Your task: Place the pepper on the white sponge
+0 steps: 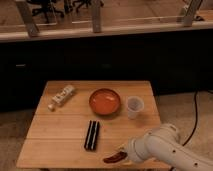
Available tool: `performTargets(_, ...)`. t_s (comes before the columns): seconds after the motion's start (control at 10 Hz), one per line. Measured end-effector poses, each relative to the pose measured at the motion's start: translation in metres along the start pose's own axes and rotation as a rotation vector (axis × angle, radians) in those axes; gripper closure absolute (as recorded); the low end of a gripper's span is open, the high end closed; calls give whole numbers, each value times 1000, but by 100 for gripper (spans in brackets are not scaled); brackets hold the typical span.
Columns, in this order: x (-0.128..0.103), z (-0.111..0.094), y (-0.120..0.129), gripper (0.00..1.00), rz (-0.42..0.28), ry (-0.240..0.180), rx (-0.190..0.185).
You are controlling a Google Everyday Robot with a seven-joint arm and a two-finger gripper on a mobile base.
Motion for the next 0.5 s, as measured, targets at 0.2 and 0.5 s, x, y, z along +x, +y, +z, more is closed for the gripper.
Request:
performTargets(0.2, 17, 3, 8, 100, 48, -2, -2)
performTargets(0.5, 43, 15, 25, 100, 122, -9, -20)
